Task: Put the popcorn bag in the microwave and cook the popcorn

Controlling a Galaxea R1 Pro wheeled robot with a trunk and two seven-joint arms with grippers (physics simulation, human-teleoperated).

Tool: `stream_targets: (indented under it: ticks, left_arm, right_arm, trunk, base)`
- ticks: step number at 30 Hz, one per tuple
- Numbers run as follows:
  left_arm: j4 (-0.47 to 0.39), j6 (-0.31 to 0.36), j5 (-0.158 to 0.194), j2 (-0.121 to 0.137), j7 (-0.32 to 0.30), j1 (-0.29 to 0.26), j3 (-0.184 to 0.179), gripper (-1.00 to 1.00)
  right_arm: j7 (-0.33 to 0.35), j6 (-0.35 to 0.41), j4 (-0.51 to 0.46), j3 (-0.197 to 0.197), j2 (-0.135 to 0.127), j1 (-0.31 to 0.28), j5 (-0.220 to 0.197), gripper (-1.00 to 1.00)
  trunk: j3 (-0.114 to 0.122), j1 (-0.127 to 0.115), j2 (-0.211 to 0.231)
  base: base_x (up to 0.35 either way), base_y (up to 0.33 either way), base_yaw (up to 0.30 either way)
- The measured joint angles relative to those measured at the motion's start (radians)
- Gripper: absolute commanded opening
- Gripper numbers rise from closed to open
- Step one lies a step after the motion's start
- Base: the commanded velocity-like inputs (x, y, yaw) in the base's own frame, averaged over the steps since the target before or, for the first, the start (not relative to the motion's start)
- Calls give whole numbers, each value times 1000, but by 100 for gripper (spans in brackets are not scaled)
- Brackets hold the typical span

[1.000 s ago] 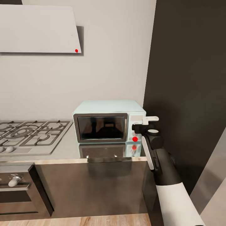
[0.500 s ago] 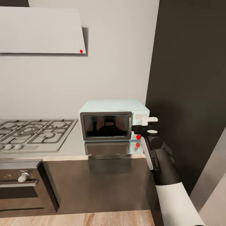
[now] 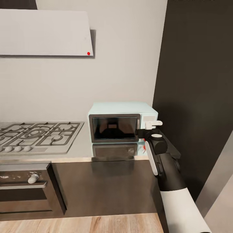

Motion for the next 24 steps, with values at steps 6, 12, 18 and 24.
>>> stream_targets:
  ticks: [6, 12, 18, 24]
  left_arm:
    - [0, 0, 2, 1, 0, 0, 1, 100]
    - [0, 0, 2, 0, 2, 0, 1, 100]
    - [0, 0, 2, 0, 2, 0, 1, 100]
    - [0, 0, 2, 0, 2, 0, 1, 100]
  right_arm:
    - [-1, 1, 0, 1, 0, 0, 0, 100]
    - [-1, 2, 0, 2, 0, 0, 2, 100]
    - [-1, 0, 0, 0, 0, 0, 0, 100]
    - [-4, 1, 0, 0, 0, 0, 4, 100]
  trunk:
    - [0, 0, 0]
    - [0, 0, 0]
    - [0, 0, 0]
    - [0, 0, 0]
  base:
    - [0, 6, 0]
    - [0, 209, 0]
    - [0, 48, 0]
    - [0, 1, 0]
